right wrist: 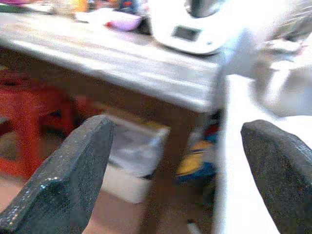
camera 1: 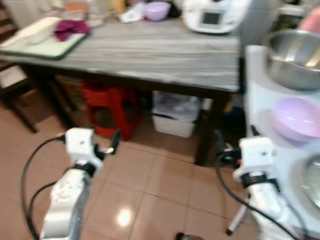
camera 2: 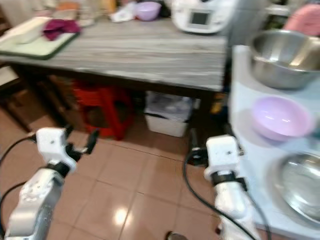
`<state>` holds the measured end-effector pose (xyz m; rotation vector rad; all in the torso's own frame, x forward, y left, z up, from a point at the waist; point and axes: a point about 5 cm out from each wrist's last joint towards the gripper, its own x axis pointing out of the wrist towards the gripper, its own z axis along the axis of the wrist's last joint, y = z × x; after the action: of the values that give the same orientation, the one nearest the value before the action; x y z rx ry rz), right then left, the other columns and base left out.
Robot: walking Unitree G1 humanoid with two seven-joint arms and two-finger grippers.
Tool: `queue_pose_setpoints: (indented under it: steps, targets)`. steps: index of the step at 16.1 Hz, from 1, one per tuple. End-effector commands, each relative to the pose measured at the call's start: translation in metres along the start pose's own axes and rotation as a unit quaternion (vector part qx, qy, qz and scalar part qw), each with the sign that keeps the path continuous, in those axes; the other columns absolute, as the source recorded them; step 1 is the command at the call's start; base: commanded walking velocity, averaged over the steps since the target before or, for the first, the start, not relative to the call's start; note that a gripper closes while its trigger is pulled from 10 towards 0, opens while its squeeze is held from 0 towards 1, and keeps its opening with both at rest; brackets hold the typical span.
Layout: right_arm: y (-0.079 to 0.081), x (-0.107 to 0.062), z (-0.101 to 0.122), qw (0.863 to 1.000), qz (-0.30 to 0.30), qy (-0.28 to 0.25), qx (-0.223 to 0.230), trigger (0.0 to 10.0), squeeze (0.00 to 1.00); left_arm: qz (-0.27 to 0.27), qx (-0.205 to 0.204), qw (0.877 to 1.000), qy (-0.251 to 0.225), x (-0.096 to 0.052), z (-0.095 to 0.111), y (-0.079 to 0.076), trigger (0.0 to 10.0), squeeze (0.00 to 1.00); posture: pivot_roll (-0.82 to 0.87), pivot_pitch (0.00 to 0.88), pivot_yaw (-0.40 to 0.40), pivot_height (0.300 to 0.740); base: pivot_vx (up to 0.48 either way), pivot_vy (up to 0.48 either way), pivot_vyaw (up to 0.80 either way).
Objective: Setting the table
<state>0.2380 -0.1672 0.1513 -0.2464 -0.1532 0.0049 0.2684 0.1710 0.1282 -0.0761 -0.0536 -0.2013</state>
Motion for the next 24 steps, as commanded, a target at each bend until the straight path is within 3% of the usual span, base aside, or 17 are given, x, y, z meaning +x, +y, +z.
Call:
queue_pose_setpoints:
  steps: [1, 8, 15, 24]
  targets:
    - [0.003, 0.0, 0.011, 1.0, 0.004, -0.02, 0.006, 10.0, 0.0, 0.008, 0.004, 1.0, -0.004, -0.002, 0.006, 0.005, 10.0, 0.0, -0.13, 0.11, 0.066, 0.74, 0.0, -0.292, -0.51]
    - [0.004, -0.003, 0.011, 1.0, 0.007, -0.016, 0.004, 10.0, 0.0, 0.004, 0.002, 1.0, 0.006, -0.005, 0.004, 0.002, 10.0, 0.0, -0.13, 0.115, 0.069, 0.74, 0.0, -0.295, -0.46]
    - [0.008, -0.002, 0.011, 1.0, 0.018, -0.019, 0.001, 10.0, 0.0, 0.003, 0.001, 1.0, 0.007, -0.006, 0.006, 0.0, 10.0, 0.0, -0.13, 0.118, 0.067, 0.74, 0.0, -0.271, 0.0]
    - [0.015, -0.001, 0.01, 0.999, 0.044, -0.017, 0.007, 10.0, 0.0, -0.001, 0.028, 0.999, 0.031, -0.014, -0.01, 0.0, 10.0, 0.0, -0.12, 0.114, 0.068, 0.74, 0.0, 0.0, 0.0]
